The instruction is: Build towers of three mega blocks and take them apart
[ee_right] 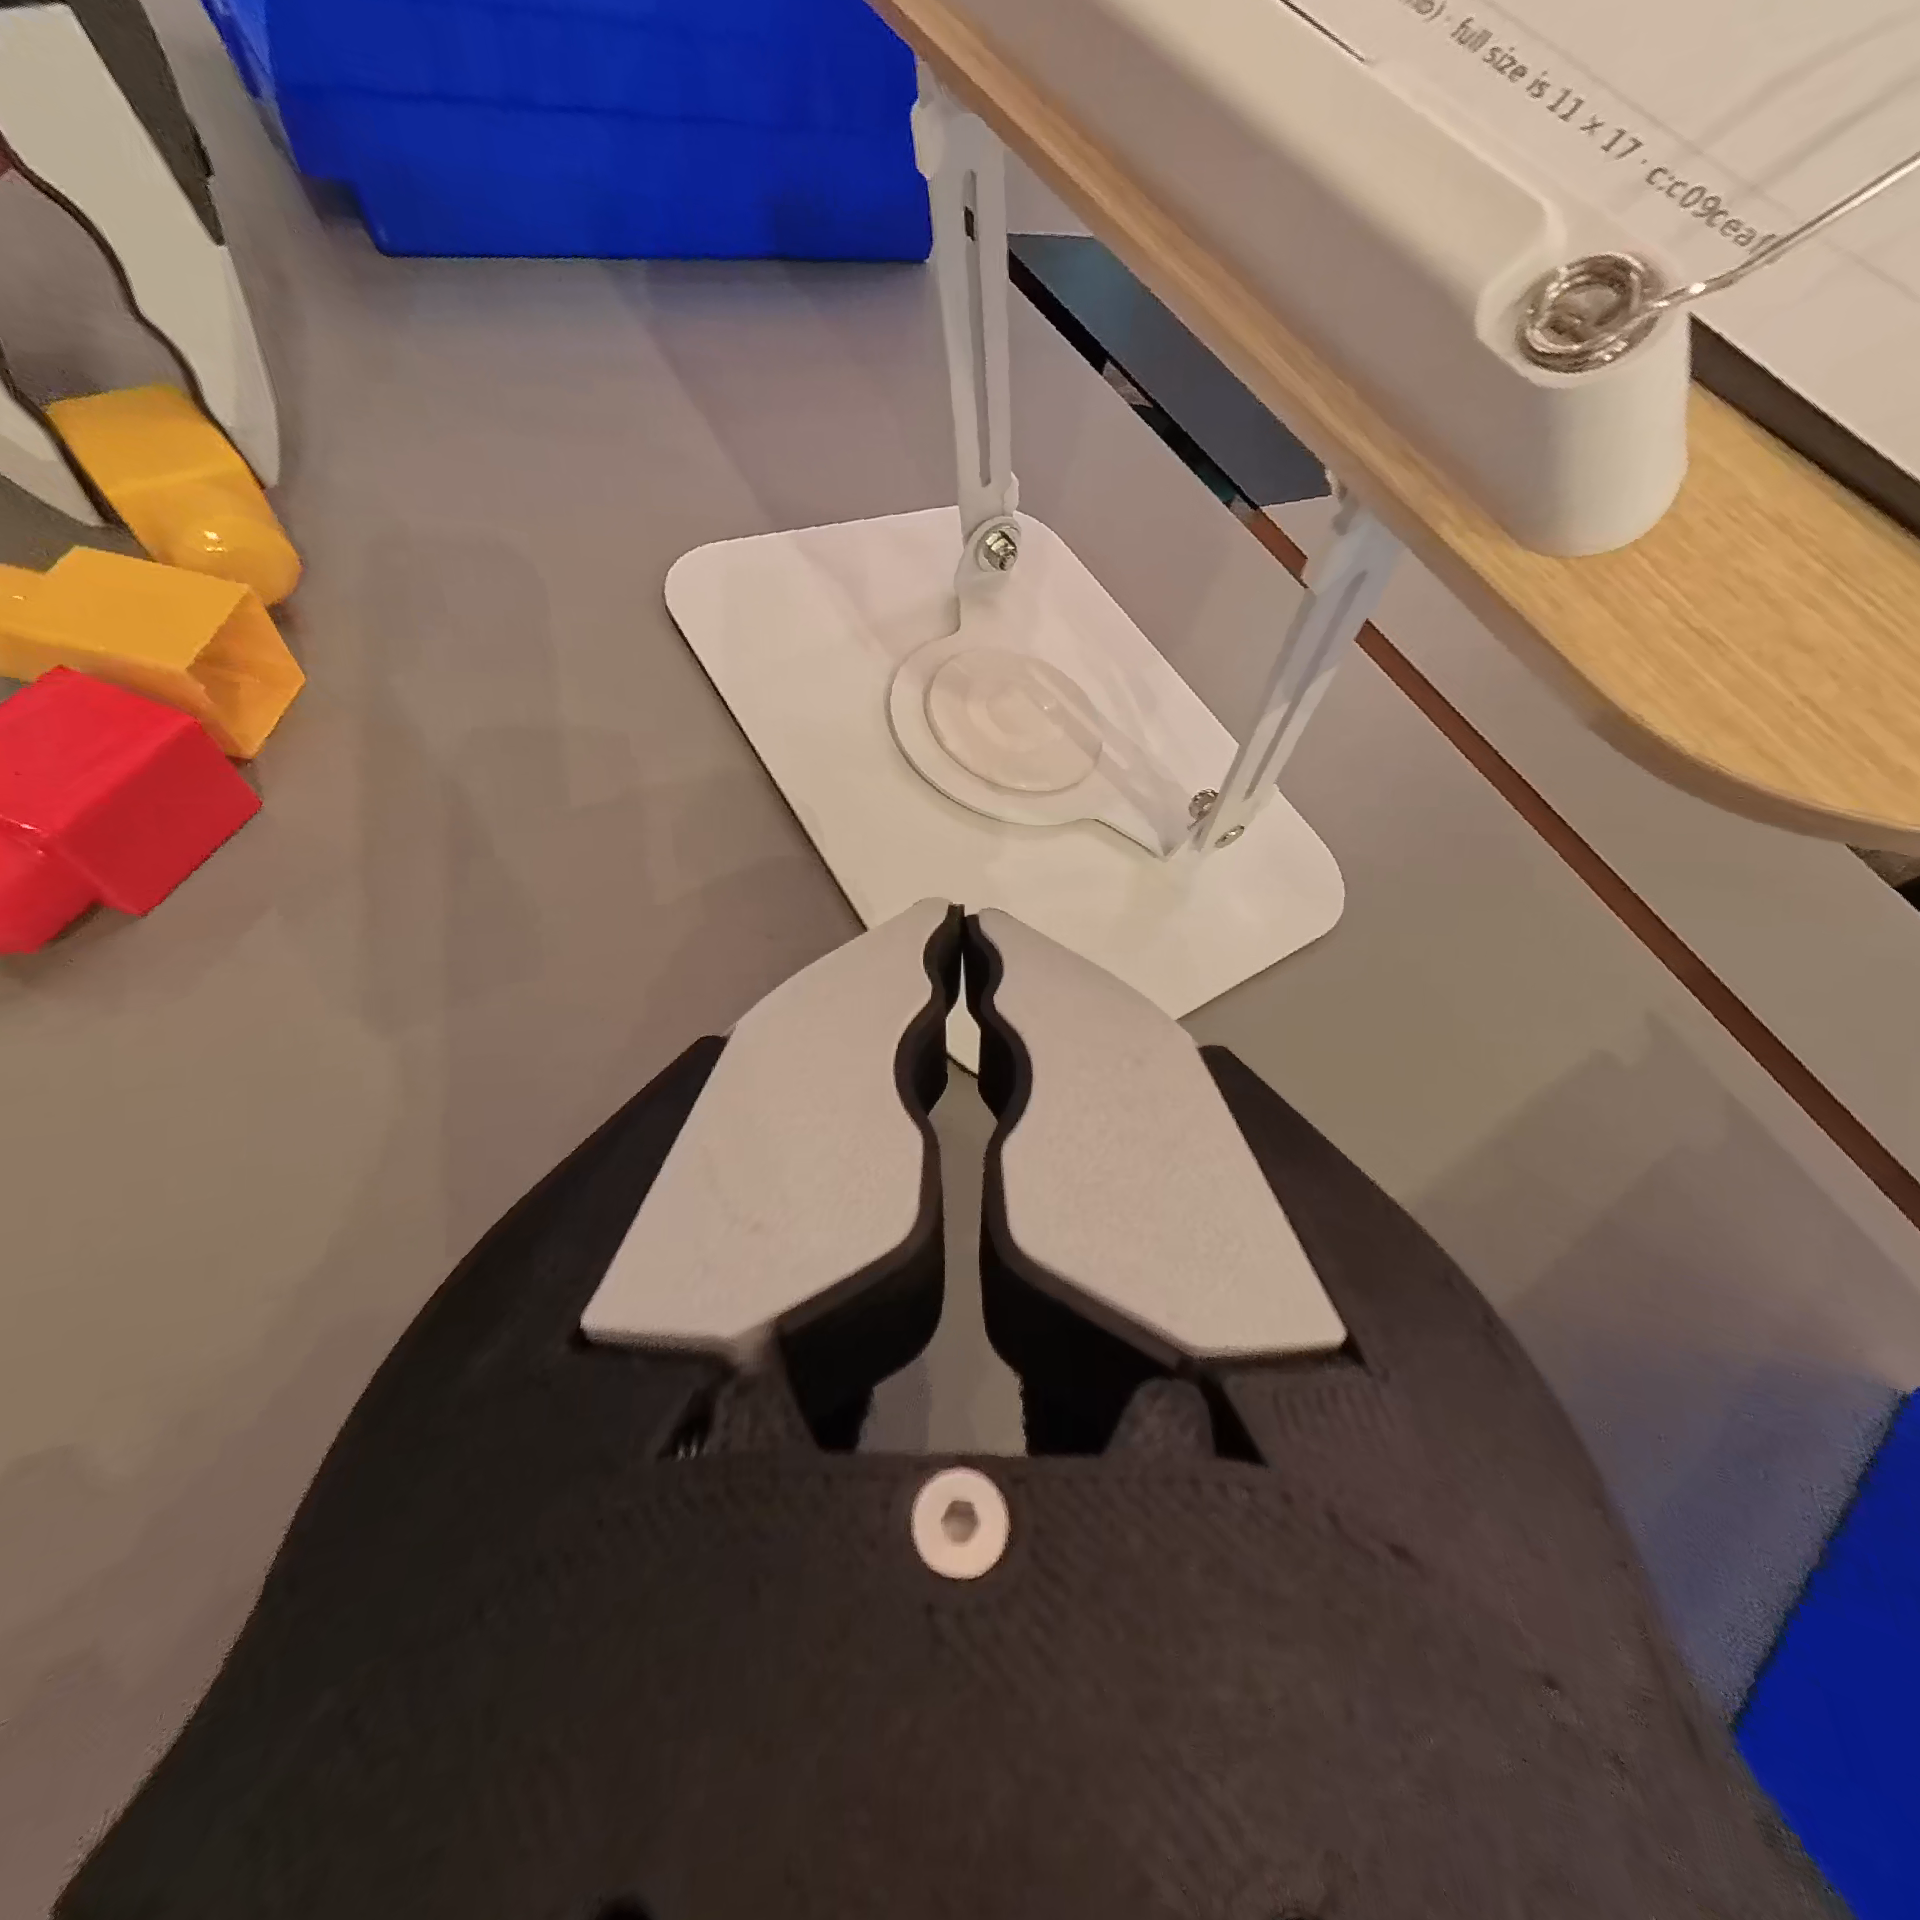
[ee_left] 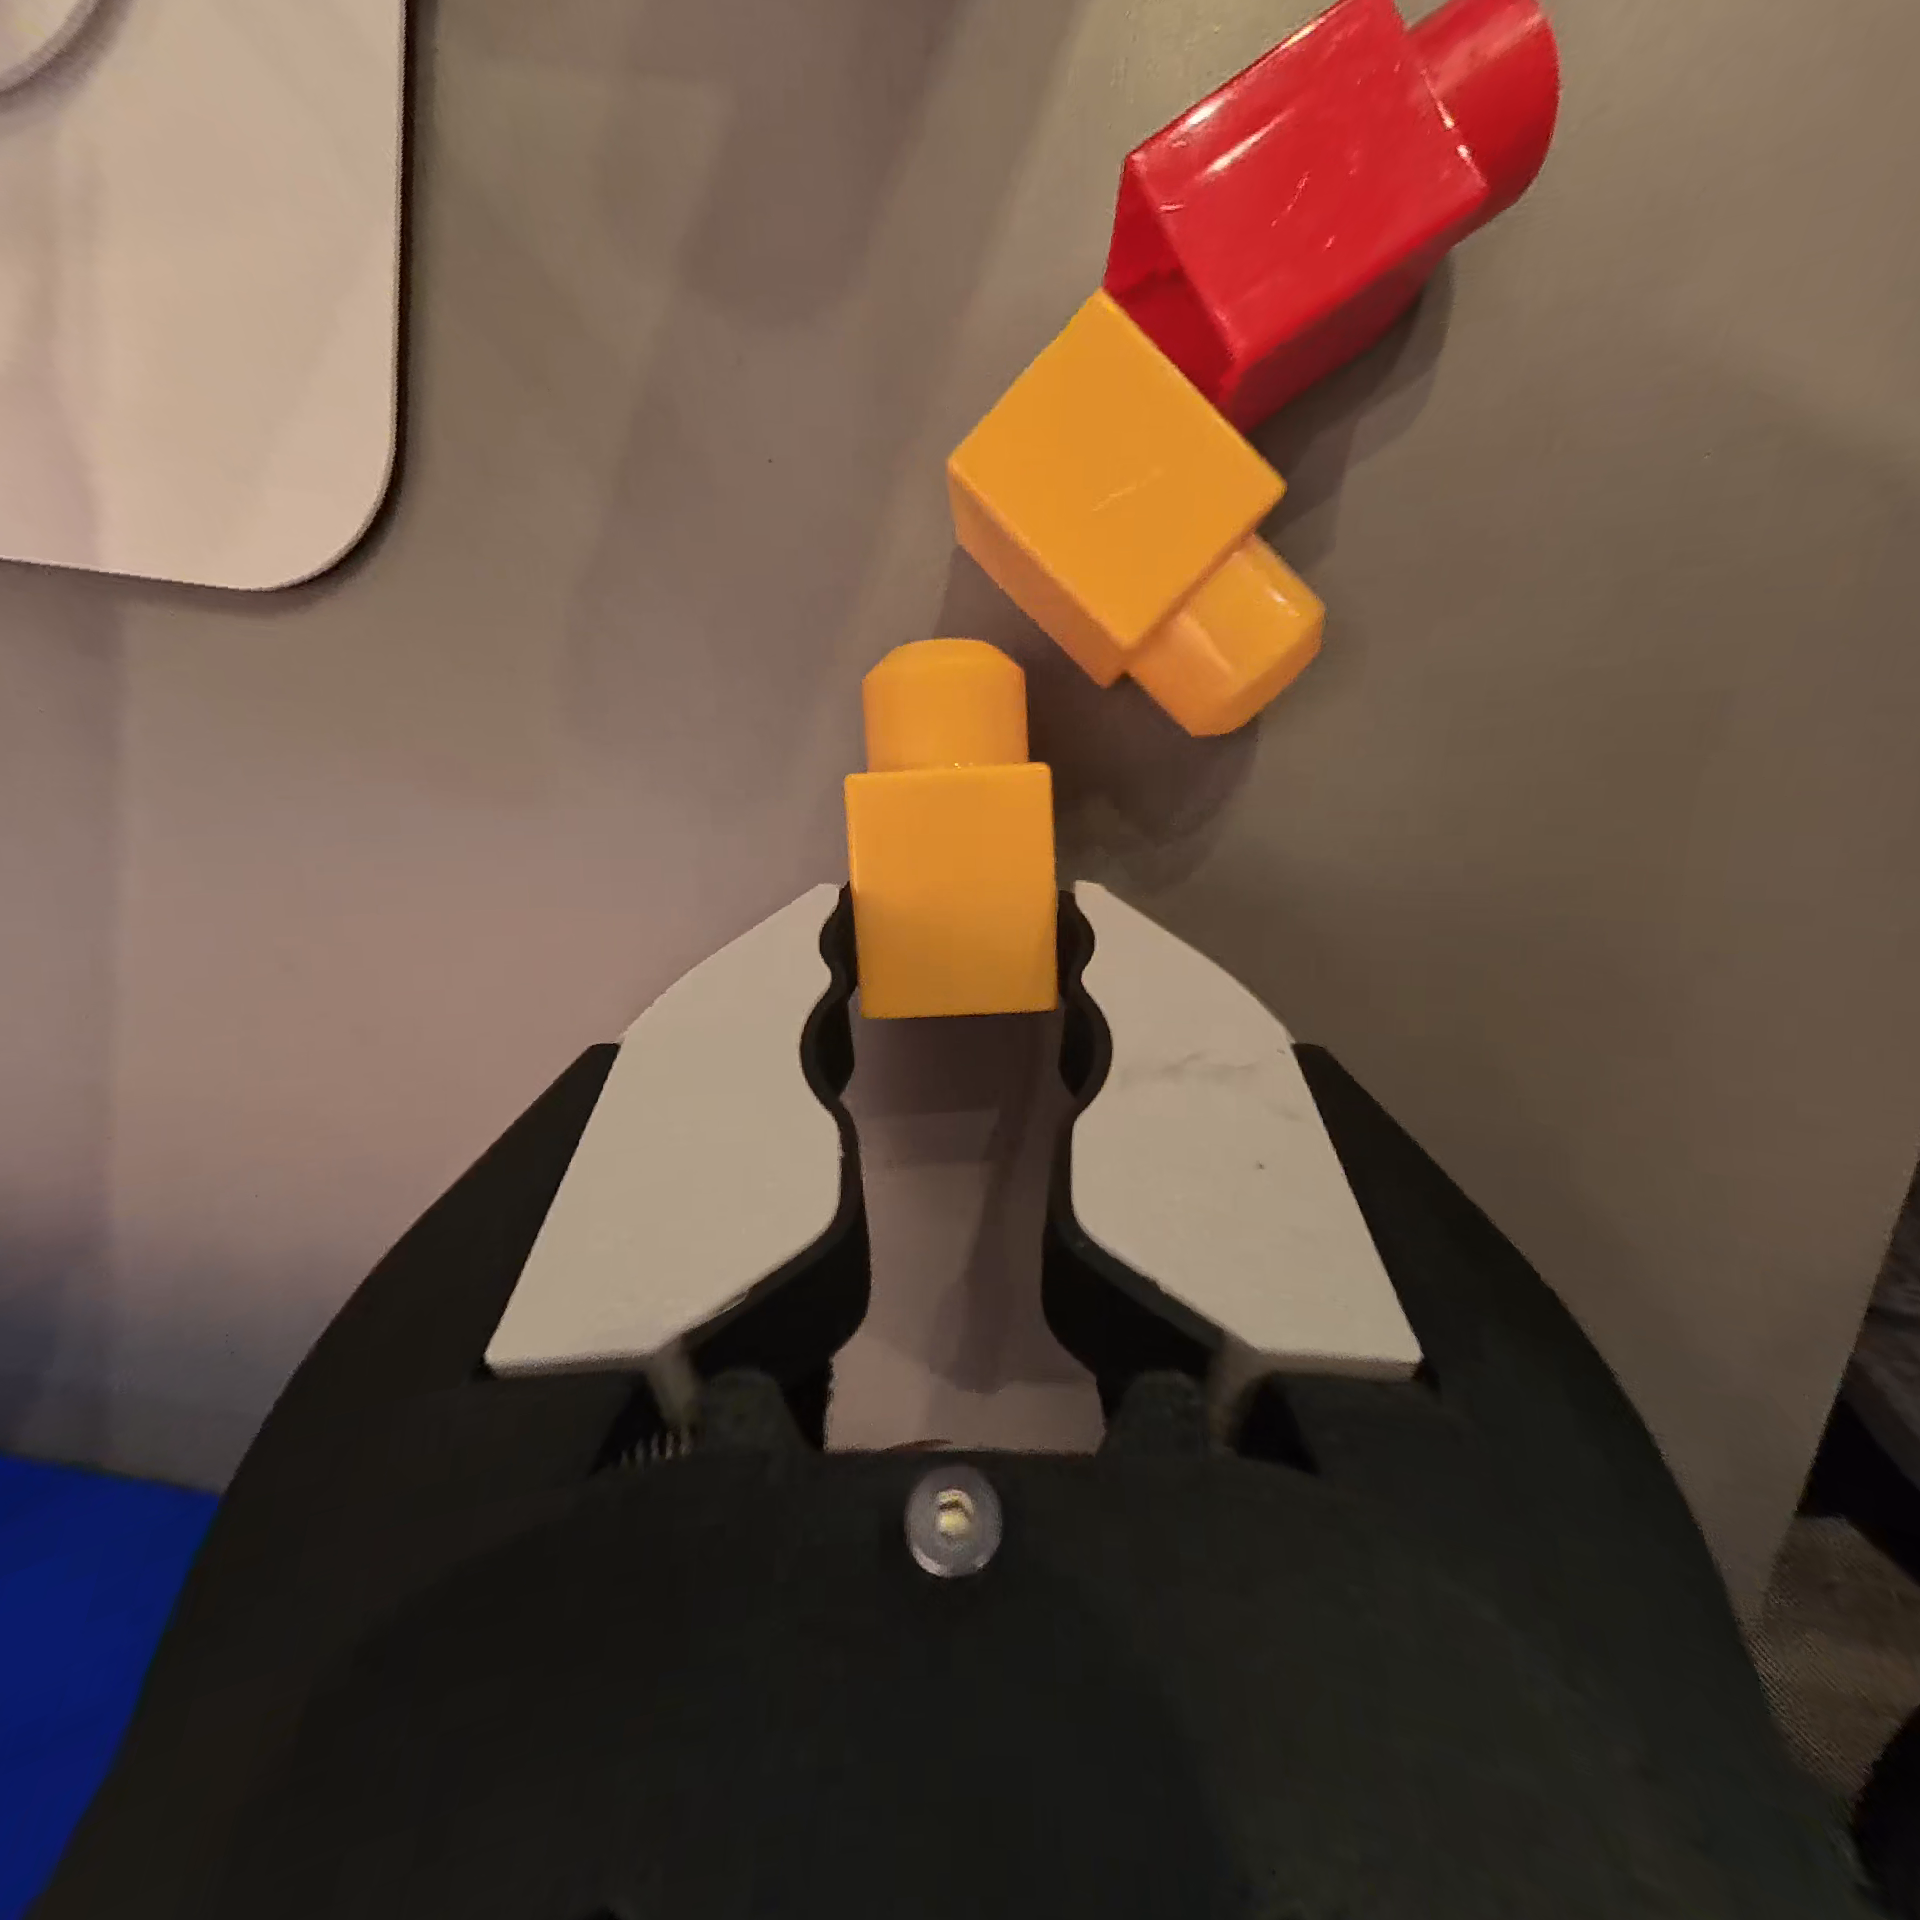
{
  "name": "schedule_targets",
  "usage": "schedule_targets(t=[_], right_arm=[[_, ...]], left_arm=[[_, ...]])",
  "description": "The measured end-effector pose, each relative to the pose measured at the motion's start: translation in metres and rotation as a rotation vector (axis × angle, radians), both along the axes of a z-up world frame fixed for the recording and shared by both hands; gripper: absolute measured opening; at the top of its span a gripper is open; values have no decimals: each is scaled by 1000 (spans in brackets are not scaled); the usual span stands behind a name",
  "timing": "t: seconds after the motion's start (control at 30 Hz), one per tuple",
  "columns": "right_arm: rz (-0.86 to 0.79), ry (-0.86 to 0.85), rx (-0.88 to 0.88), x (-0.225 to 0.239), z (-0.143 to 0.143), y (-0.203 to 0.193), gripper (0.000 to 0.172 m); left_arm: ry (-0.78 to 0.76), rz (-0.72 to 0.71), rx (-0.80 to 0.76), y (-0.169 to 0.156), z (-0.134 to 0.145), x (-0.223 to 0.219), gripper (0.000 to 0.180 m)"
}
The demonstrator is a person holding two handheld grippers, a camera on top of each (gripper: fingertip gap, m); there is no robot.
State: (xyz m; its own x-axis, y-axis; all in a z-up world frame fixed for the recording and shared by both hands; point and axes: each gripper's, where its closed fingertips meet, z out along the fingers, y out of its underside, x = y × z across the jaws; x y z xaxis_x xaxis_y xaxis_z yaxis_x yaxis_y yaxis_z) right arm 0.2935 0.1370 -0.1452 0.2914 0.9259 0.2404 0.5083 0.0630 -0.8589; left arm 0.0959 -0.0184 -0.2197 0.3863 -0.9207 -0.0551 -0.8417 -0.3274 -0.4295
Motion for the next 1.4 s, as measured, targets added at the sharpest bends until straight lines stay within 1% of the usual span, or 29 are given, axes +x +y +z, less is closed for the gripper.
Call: schedule_targets(t=[0.2,0.33,0.4,0.47,0.5,0.6,0.67,0.77,0.83,0.9,0.97,1.0,1.03,1.07,1.17,1.23,1.33,1.4], right_arm=[[31,37,-28,-7,7,-11,0],[71,75,-108,-22,17,-42,0],[54,67,-148,-27,16,-59,8],[49,107,-218,-36,18,-85,22],[49,96,-242,-41,15,-99,27],[15,37,-240,-55,-1,-133,42],[-45,-42,-208,-61,-20,-144,58],[-60,-44,-225,-76,-33,-159,63],[-71,-115,-201,-81,-48,-160,63],[-69,-140,-199,-89,-57,-162,61],[-64,-178,-197,-95,-68,-164,57],[-66,-200,-190,-96,-71,-164,53],[-69,-207,-171,-98,-71,-163,49],[-63,-202,-176,-99,-71,-164,41],[-48,-208,-207,-100,-73,-164,39],[-25,-183,-225,-100,-71,-165,38],[15,-120,-220,-96,-58,-160,37],[52,-68,-198,-91,-44,-154,37]], left_arm=[[-32,28,16,5,3,0,36],[-58,34,32,6,8,-1,36],[-61,46,58,10,9,-4,36],[-98,51,62,13,11,-4,36],[-117,61,67,16,13,-5,36],[-146,61,52,18,11,-5,36],[-164,58,39,17,11,-5,36],[-176,64,48,18,11,-5,36],[-184,62,42,16,9,-4,36],[-178,58,43,15,8,-3,36],[-178,54,43,14,7,-2,36],[-178,53,44,14,7,-2,36],[-178,53,46,15,7,-2,36],[-182,52,46,15,8,-1,36],[-188,53,55,17,9,-2,36],[-204,49,56,18,12,0,36],[-206,28,93,20,19,1,36],[-215,5,117,21,27,3,36]])
